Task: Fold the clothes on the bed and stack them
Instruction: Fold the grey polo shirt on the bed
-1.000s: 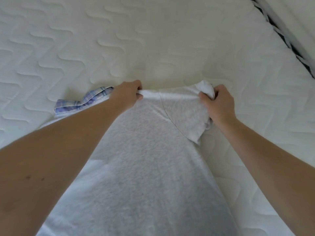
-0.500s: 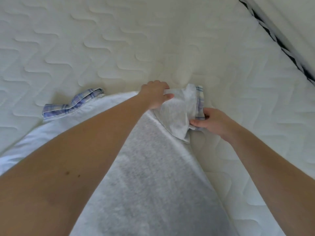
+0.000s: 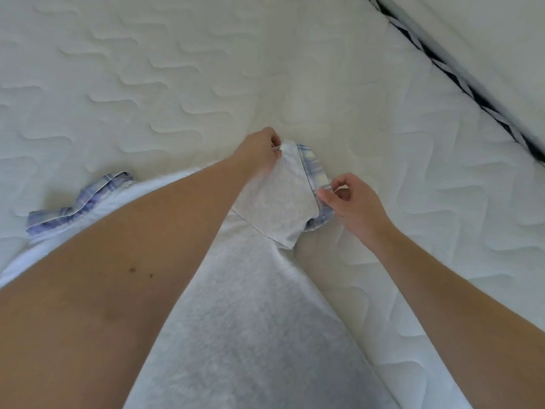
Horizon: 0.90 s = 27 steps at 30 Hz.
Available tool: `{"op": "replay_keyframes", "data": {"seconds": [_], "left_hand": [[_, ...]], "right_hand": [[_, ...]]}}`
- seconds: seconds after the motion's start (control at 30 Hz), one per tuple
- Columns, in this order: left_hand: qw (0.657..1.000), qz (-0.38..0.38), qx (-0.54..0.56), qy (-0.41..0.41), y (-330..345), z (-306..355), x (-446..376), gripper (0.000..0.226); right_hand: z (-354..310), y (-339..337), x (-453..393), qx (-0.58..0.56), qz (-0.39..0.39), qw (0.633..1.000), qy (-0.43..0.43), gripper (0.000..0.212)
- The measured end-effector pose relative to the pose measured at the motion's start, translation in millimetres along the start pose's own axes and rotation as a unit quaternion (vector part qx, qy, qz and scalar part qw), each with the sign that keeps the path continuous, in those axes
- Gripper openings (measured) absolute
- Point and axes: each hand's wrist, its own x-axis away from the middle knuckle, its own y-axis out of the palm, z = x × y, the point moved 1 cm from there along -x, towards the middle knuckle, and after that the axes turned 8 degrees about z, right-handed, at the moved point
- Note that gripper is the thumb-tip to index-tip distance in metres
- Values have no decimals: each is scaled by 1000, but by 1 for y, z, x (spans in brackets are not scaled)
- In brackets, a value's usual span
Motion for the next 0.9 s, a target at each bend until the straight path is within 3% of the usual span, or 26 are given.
{"op": "replay_keyframes", "data": {"seconds": [0.07, 0.2, 0.37, 0.47, 0.53, 0.67, 0.8, 0.9], "left_hand": [[998, -19, 47, -33, -1, 1, -4, 17], [993, -82, 64, -45, -4, 6, -12, 47], [995, -100, -26, -10, -4, 16, -15, 29], [993, -110, -18, -34, -1, 15, -17, 24], [991, -110, 27, -63, 2, 12, -17, 26], [987, -110, 77, -86, 7, 7, -17, 25], [980, -112, 129, -105, 9, 3, -17, 20], [976, -121, 146, -111, 12, 2, -18, 18]], "right_hand": [[14, 4, 6, -23, -37, 999, -5, 18], [35, 9, 12, 112, -102, 983, -102, 57], [39, 6, 10, 182, -136, 961, -159, 38], [33, 0, 9, 78, -106, 987, -94, 13], [29, -6, 7, 8, -73, 997, -30, 18], [28, -3, 16, -15, -37, 999, -17, 25], [27, 13, 37, -218, -98, 969, 67, 20], [26, 15, 39, -271, -142, 947, 98, 37]]}}
